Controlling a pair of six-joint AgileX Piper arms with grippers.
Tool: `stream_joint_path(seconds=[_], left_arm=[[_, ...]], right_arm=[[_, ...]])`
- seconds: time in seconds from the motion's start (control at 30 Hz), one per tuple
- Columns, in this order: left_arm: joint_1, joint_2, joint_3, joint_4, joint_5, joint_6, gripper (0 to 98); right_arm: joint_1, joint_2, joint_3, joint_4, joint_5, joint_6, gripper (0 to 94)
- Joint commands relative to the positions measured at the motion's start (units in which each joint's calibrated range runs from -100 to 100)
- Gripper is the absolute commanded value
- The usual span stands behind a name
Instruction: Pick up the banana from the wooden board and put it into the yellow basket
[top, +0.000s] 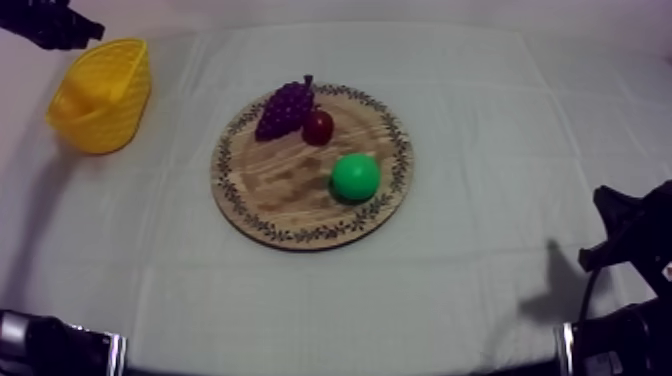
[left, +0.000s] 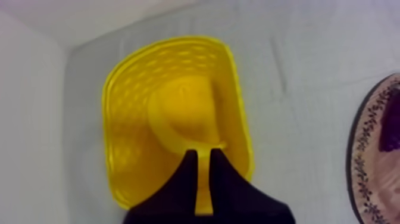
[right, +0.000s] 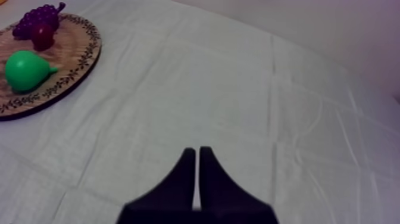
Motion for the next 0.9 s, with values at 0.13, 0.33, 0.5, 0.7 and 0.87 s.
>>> stream_joint_path(seconds=[0.13, 0.33, 0.5, 0.7, 0.87], left_arm=[[1.89, -13.21, 12.17, -0.16, -7.35, 2.35, 5.3], [3.61, -25.23, 23.15, -0.38, -13.21, 4.91, 4.8], [3.67, -34.58, 34.10, -0.56, -18.83, 7.01, 4.7], [3.33, -45.39, 47.28, -1.90, -25.65, 10.05, 4.3], [3.21, -52.19, 55.86, -2.72, -31.07, 11.32, 4.1]], right_arm=[[-0.02, -0.01, 0.04, 0.00, 0.00, 0.01, 0.4], [-0.03, -0.01, 0.04, 0.00, 0.00, 0.01, 0.4], [-0.03, -0.01, 0.04, 0.00, 0.00, 0.01, 0.4], [-0.03, -0.01, 0.04, 0.00, 0.00, 0.01, 0.4], [-0.03, -0.01, 0.04, 0.00, 0.00, 0.01, 0.4]])
